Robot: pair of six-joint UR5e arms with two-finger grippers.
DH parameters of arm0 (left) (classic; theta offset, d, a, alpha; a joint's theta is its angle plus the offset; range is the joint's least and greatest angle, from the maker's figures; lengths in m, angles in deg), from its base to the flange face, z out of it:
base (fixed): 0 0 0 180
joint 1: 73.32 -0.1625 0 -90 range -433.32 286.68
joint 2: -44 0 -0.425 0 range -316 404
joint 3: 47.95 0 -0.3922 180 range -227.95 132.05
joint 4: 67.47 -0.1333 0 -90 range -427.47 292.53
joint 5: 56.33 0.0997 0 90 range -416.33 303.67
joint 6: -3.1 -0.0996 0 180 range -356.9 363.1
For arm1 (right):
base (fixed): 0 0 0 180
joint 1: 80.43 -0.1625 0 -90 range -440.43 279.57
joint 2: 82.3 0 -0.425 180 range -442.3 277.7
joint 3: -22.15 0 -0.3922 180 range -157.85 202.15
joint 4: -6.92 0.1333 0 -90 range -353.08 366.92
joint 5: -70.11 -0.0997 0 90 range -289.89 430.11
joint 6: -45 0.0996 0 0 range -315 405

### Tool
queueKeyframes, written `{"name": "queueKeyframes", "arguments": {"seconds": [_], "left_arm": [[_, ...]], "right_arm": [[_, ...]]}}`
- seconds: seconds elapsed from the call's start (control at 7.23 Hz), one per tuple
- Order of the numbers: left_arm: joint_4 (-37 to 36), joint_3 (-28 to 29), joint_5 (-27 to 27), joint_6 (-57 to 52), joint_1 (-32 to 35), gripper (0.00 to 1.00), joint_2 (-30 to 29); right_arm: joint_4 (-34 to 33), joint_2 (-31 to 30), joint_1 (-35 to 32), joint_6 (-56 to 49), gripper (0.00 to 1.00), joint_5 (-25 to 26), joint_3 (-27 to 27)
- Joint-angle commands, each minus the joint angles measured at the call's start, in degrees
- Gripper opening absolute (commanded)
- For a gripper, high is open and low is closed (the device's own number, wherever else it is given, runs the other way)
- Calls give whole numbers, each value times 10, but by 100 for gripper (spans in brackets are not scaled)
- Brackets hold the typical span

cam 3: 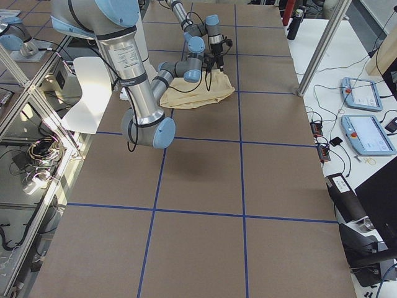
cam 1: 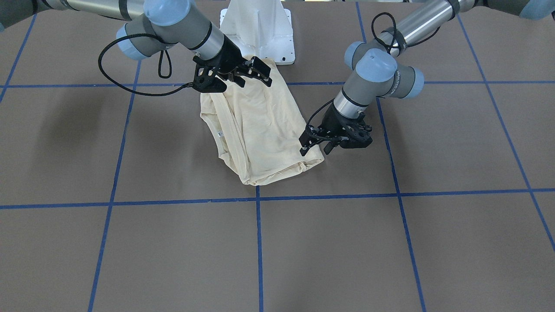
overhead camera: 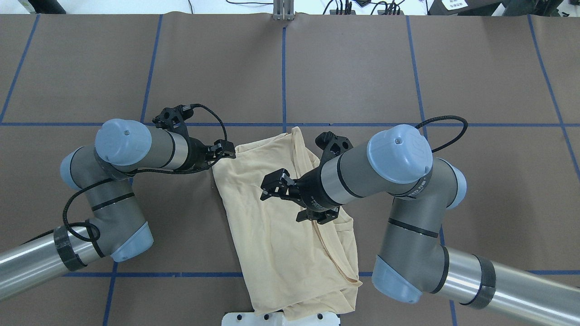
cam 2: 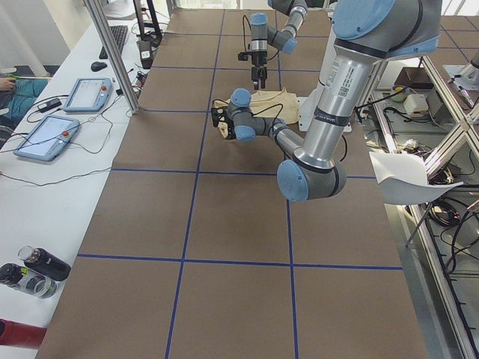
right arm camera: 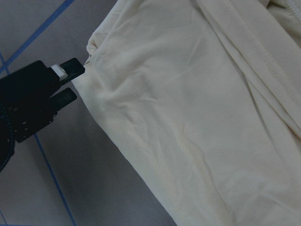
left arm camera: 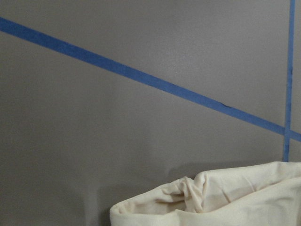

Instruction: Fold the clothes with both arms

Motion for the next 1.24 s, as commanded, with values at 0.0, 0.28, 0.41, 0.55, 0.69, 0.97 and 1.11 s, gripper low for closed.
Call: {"name": "queueKeyframes", "arguments": {"seconds": [0.0,0.28,0.41,0.55,0.69,0.97,1.11], "left_arm": [[0,8,0,-1,-1,67,-1],[0,16,0,-3,-1,67,-2],[0,21,0,-3,-1,64,-2],[0,21,0,-3,-1,46,-3],[0,20,0,-2,0,7,-4],[-1,19,-2,-1,5,0,-6],[-2,19,-3,1,8,0,-9]], "right_arm": [[0,-3,-2,0,100,-1,-5],[0,-5,-5,0,100,-6,-13],[0,-5,-5,0,100,-6,-13],[0,-5,-5,0,100,-6,-13],[0,-6,-5,0,100,-7,-13],[0,-9,-6,0,100,-8,-13],[0,-11,-9,0,100,-10,-18]]}}
